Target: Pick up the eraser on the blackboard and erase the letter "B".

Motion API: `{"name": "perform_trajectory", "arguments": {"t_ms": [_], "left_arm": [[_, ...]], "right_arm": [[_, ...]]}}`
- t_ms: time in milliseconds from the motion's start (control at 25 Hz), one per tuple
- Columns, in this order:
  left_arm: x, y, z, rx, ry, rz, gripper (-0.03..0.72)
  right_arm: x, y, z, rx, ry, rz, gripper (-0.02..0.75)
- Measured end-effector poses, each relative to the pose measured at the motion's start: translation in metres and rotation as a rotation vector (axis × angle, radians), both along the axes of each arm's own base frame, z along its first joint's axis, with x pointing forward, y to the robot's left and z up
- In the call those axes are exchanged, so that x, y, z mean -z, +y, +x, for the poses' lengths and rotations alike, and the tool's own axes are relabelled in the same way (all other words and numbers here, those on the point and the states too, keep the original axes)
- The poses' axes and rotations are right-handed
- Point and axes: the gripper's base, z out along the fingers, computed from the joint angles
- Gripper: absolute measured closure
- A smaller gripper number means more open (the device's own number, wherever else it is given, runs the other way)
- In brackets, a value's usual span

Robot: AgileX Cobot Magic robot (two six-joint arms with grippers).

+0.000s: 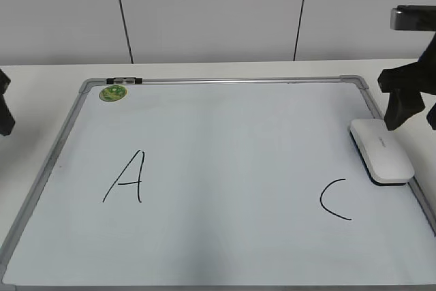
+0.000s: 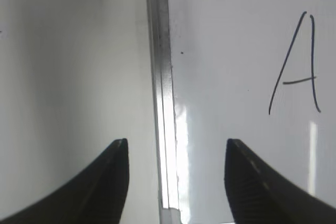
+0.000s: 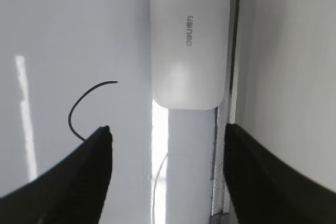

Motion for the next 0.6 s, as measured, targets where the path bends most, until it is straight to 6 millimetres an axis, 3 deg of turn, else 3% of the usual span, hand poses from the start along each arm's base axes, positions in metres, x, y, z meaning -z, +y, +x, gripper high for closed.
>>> {"name": "perform_trajectory", "arguments": {"t_ms": [320,600], "left_arm": [[-0.031,0.005,-0.079,0.009,-0.146,0.046,0.251],[-0.050,0.010,-0.144,0.015,-0.302,0.088,0.251]], "right_arm": [[-0.031,0.016,-0.040,-0.048,-0.153,0.040,0.248],[-0.038,0.021,-0.077,-0.085,-0.182,0.049,0.248]]}}
